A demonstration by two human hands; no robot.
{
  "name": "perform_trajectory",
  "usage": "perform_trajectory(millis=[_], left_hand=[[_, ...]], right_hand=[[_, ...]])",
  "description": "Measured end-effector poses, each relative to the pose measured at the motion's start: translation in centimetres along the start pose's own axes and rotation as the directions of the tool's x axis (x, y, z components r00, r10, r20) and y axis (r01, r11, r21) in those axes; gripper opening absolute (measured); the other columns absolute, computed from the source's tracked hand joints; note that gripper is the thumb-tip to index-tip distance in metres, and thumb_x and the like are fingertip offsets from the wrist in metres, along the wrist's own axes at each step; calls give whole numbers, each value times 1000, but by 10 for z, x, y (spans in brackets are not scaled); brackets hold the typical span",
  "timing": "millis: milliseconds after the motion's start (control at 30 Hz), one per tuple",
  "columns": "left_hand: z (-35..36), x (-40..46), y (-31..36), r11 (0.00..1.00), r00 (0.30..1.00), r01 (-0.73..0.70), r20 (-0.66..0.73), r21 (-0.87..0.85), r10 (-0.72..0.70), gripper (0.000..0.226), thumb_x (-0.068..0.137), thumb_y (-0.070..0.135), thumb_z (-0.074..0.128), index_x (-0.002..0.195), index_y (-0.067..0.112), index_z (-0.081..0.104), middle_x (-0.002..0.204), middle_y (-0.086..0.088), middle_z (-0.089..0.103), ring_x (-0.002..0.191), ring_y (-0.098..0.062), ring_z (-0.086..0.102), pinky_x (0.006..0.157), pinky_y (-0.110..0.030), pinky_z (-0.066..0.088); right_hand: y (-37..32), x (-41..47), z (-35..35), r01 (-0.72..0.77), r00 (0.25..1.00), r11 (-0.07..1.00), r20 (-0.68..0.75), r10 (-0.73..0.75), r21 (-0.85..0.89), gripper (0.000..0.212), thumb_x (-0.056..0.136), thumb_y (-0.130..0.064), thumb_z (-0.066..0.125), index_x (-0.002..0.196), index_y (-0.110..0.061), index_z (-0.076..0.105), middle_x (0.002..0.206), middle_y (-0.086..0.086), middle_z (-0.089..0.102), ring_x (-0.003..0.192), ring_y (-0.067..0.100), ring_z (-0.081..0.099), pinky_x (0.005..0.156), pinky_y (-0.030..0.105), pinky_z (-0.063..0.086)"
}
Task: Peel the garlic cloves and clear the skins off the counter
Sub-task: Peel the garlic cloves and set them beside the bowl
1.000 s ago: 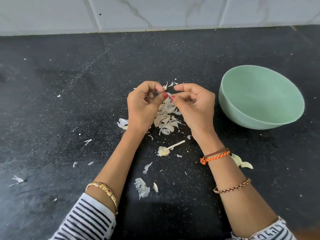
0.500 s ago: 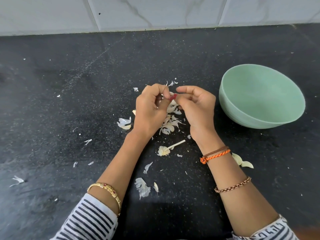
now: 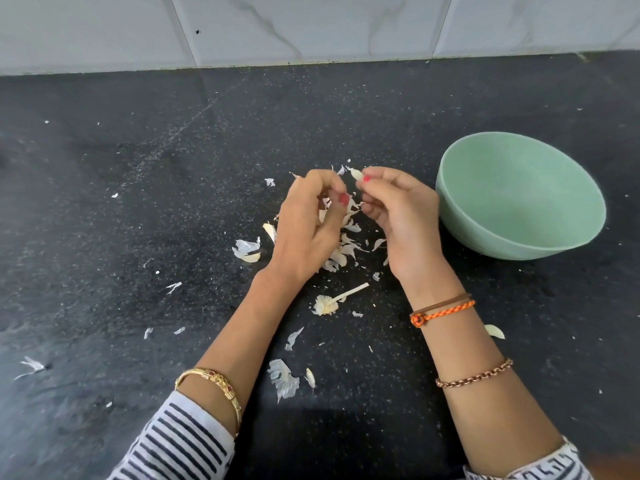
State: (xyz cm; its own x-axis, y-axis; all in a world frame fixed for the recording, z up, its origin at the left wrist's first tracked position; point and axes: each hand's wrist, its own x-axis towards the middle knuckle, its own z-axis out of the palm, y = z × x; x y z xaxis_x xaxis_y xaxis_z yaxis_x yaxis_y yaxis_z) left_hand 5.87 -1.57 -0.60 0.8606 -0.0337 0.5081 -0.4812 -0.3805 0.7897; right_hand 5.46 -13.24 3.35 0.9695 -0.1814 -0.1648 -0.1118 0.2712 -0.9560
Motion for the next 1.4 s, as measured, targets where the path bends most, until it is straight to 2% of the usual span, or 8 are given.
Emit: perform_trajectory(millis=[67, 133, 400, 700, 833, 1100, 1300, 1400], left_hand=[[-3, 1, 1, 997, 999, 44, -6, -70, -44, 10, 92, 24, 46, 98, 27, 54, 63, 14, 43, 58, -3, 39, 60, -20, 33], [-6, 2, 3, 988, 994, 73, -75, -137, -84, 18, 94, 27, 46, 103, 19, 59, 60, 11, 46, 54, -1, 41, 56, -16, 34], [-6, 6, 0, 936, 960, 258, -48, -237, -277, 10, 86, 23, 59, 85, 22, 68, 79, 7, 68, 77, -14, 62, 75, -29, 51], [-7, 6, 0, 920, 938, 320, -65, -227, -342, 26, 92, 22, 57, 74, 5, 64, 64, -4, 56, 60, -9, 45, 58, -18, 40], [-9, 7, 0, 931, 945, 308, -48, -194, -322, 30, 92, 24, 53, 65, 11, 53, 55, 6, 42, 48, 0, 35, 51, -14, 33], [-9, 10, 5, 811, 916, 390, 91, -436, -391, 28, 84, 30, 49, 67, 8, 49, 73, -15, 43, 57, -11, 35, 49, -17, 32], [-9, 10, 3, 843, 940, 337, 104, -418, -324, 26, 86, 22, 49, 61, 15, 46, 52, 16, 43, 48, 1, 35, 50, -11, 31], [-8, 10, 2, 899, 953, 283, -6, -335, -303, 24, 86, 21, 52, 63, 17, 47, 57, 9, 42, 51, 1, 35, 52, -13, 33]], right_hand=[[2, -1, 1, 75, 997, 993, 6, -75, -94, 13, 82, 0, 63, 81, -11, 69, 71, -5, 65, 65, 0, 59, 61, 15, 49], [6, -1, 2, 131, 991, 977, 21, -129, -170, 13, 82, 0, 64, 83, -12, 69, 72, -5, 66, 66, -2, 61, 61, 13, 48], [11, -1, 4, 217, 976, 943, 76, -205, -251, 22, 79, 5, 66, 83, -17, 66, 73, -1, 67, 68, 1, 64, 64, 14, 51], [13, -1, 4, 348, 937, 892, 96, -335, -288, 23, 75, 4, 71, 91, -12, 65, 69, -2, 68, 65, 5, 66, 65, 14, 50], [15, -3, 6, 431, 902, 849, 156, -402, -305, 26, 77, 6, 67, 92, -14, 60, 69, -1, 67, 64, 10, 63, 63, 18, 50], [7, -5, 9, 30, 985, 996, 167, -44, 90, 25, 82, 12, 58, 85, -12, 58, 61, -4, 65, 55, 5, 57, 59, 17, 49], [5, -4, 8, -181, 971, 954, 200, 135, 237, 24, 84, 12, 53, 83, -12, 55, 60, 0, 62, 55, 8, 53, 56, 18, 48], [6, -6, 10, -107, 988, 982, 131, 87, 153, 22, 82, 9, 59, 82, -12, 55, 57, -4, 63, 54, 5, 57, 54, 17, 47]])
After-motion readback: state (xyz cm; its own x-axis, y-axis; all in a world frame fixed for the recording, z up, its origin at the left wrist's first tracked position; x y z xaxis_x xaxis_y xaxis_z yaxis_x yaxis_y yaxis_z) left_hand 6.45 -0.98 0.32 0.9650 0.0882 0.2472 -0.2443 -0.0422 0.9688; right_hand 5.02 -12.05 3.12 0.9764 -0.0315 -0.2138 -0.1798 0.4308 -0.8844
